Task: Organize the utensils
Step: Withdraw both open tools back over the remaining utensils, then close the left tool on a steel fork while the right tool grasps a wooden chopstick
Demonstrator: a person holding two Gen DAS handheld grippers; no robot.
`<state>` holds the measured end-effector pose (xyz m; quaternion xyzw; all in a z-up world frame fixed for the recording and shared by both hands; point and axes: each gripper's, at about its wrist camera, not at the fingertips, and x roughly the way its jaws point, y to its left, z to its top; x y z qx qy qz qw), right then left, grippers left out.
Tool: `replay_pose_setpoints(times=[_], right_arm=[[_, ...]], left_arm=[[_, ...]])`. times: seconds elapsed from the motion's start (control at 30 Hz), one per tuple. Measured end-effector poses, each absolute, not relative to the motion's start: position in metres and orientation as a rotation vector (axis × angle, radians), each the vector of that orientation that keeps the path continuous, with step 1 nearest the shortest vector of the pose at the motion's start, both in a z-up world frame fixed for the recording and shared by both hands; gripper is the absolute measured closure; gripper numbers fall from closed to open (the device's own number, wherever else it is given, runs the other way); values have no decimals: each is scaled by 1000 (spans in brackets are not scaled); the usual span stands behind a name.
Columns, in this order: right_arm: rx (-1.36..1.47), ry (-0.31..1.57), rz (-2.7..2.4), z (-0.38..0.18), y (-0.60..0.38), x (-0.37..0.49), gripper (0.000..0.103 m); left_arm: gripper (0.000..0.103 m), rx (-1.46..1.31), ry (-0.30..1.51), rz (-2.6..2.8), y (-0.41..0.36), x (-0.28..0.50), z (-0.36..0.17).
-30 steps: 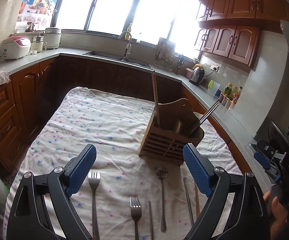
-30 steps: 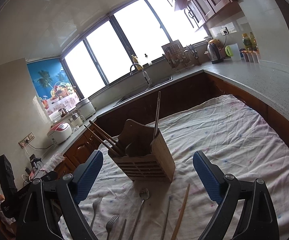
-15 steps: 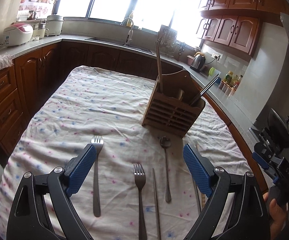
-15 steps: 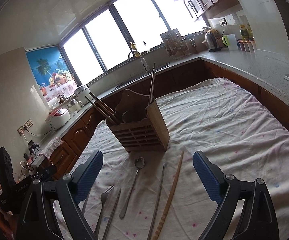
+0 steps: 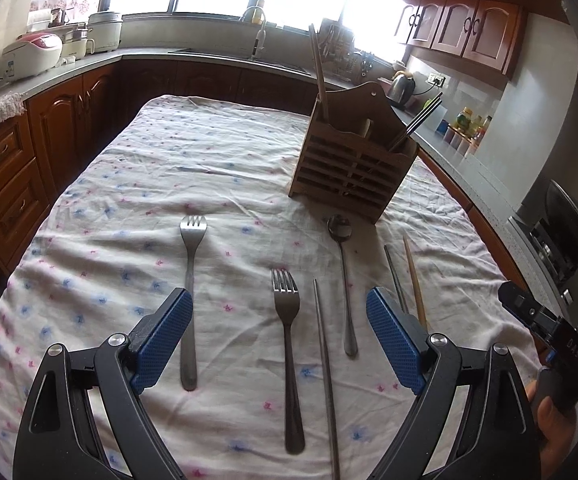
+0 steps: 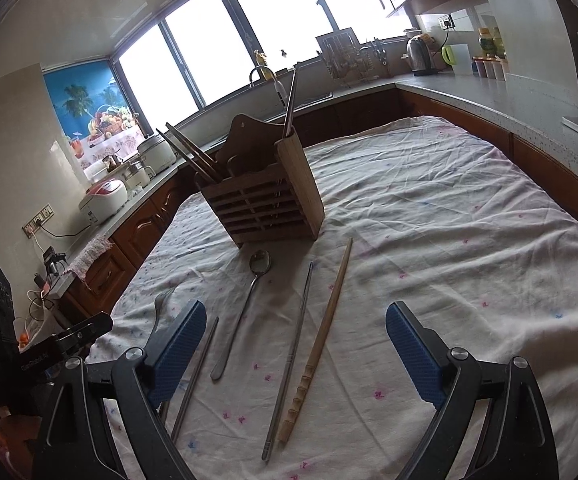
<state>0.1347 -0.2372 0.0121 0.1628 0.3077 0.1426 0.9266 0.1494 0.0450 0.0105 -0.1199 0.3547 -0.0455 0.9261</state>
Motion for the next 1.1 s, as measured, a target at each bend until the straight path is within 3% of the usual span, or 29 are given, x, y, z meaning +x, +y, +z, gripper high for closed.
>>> replay_pose_setpoints(times=[0.6, 0.8, 0.87, 1.1], right_arm=[[295, 673, 276, 2, -232, 163, 12], [279, 725, 269, -6, -228, 185, 27], [270, 745, 263, -10, -226, 193, 39], [240, 810, 246, -24, -222, 222, 51]], left_arm=[[12, -232, 823, -80, 43, 177, -16], [17, -206, 871, -94, 40, 195, -27], [20, -189, 894, -99, 37, 201, -30], [37, -130, 973, -127, 23, 220, -43]])
